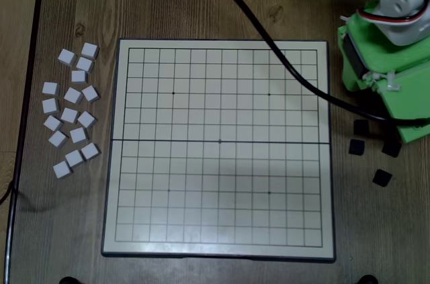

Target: Grasp a Black stone and put it on the board on position (0,0).

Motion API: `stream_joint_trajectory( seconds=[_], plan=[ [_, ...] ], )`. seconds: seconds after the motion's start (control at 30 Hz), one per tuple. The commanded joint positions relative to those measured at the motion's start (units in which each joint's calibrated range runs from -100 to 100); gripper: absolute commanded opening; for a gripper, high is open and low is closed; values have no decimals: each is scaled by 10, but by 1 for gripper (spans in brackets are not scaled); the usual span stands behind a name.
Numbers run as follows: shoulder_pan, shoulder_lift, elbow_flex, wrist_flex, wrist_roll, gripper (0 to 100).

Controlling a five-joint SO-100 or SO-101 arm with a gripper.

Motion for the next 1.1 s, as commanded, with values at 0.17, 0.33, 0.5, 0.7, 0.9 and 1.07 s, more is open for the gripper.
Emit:
stream_joint_trajectory(
  seconds=[0.17,0.33,0.5,0.7,0.9,1.07],
  plan=[
    [2,-9,7,-14,-1,10],
    [5,-4,7,-19,2,10],
    [10,3,7,-24,5,10],
    [14,8,13,-31,8,9],
    [17,15,19,-38,8,6],
    [20,18,29,-53,14,6]
  ],
)
